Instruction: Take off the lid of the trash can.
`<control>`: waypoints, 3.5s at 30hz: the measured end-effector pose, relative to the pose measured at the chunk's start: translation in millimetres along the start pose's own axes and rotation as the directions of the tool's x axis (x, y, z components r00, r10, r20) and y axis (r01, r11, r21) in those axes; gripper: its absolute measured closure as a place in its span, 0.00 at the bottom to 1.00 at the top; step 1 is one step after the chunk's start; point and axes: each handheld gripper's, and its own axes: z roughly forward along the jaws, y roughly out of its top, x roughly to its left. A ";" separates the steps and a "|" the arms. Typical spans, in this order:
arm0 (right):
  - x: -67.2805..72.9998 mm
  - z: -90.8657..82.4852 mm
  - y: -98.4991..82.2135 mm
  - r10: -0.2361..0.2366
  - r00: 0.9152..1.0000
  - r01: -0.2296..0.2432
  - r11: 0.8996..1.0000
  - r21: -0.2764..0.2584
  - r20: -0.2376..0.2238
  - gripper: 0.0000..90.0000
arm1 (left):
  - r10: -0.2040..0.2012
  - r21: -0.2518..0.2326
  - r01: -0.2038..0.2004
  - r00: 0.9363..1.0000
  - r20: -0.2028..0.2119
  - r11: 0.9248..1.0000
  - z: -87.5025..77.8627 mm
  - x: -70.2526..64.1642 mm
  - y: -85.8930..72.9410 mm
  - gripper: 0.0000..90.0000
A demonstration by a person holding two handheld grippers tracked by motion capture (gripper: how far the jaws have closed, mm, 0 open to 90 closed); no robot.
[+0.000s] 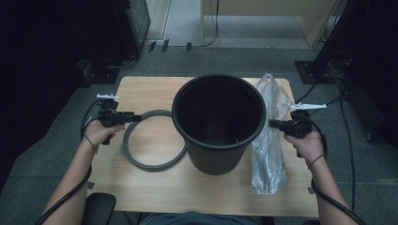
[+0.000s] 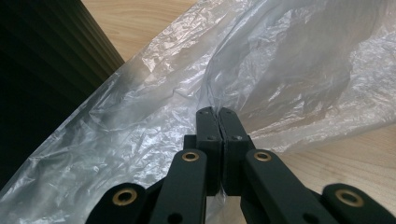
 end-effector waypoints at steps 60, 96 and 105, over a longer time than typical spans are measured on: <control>22.0 -96.7 90.4 -0.042 0.997 0.043 0.999 0.007 -0.063 1.00 | 0.128 0.027 -0.131 0.988 0.090 0.991 -28.0 -75.1 84.9 0.45; 76.1 -97.4 170.6 -0.132 0.987 0.124 0.989 -0.080 -0.093 1.00 | 0.286 -0.075 -0.277 0.942 0.175 0.958 -63.8 -162.2 140.9 0.46; 90.3 -79.0 180.2 -0.134 0.982 0.123 0.989 -0.087 -0.135 1.00 | 0.317 -0.088 -0.305 0.926 0.206 0.948 -58.1 -179.1 147.8 0.46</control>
